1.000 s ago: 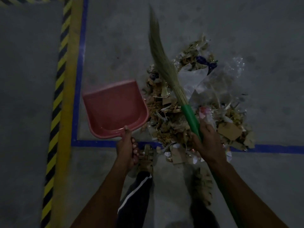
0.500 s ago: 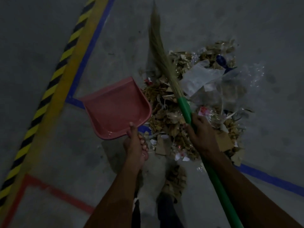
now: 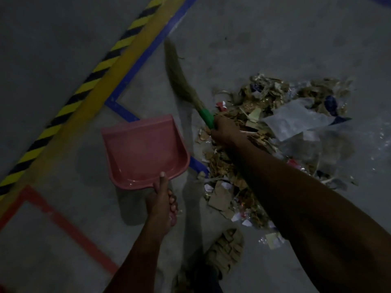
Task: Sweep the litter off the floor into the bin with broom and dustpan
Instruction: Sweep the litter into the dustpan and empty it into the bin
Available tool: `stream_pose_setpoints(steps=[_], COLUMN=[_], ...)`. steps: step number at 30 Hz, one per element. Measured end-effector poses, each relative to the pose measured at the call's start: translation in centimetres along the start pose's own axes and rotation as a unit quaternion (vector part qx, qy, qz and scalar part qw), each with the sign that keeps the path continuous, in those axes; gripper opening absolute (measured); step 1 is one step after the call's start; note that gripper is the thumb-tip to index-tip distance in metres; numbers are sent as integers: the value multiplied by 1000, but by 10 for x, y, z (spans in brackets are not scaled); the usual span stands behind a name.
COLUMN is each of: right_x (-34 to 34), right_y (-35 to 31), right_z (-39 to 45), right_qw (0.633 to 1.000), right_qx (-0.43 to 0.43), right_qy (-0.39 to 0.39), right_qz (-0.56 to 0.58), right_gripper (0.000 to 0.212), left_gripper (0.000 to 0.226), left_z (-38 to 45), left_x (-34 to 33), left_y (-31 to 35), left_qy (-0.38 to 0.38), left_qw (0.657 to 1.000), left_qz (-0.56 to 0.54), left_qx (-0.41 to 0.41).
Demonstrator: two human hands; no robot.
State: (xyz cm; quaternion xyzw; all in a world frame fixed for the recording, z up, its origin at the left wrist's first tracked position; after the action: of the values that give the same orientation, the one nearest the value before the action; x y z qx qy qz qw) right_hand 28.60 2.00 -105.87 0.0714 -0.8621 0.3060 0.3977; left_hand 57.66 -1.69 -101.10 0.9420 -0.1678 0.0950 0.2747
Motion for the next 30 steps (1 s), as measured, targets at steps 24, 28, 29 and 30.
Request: stream_pose_setpoints(steps=[24,28,29,30], right_x=[-61,-72,-77,-79], right_y=[82,101,108,115], right_z=[-315,-366,-375,-382], right_qw=[990,980,977,973], right_qx=[-89,-170,-186,-201], right_qy=[103,100,91,86], right_qz=[47,-35,-58,-78], right_gripper=[33,40,43,47], left_gripper=[55,58,57,55], left_z=[-32,-33,-33,-33], left_x=[98,120,124,127], left_y=[-77,-95,-100,-104], left_qy=[-118,-133,-133,-133], left_qw=[985,978,977,976], left_qz=[127,158,165,172], left_qx=[-23,-13,-16,-20])
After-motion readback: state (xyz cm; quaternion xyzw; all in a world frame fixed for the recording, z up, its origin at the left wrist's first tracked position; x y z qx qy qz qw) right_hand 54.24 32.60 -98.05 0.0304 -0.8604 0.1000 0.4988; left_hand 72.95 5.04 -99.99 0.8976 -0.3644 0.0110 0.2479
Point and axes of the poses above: each hand's wrist, its own z-axis towards the middle knuckle, its own x-axis out of the back of the hand, y = z × x, the point moved 6 cm from there along z, towards the middle knuckle, and after that the axes turned 5 degrees about -z, right-handed, at the moved point
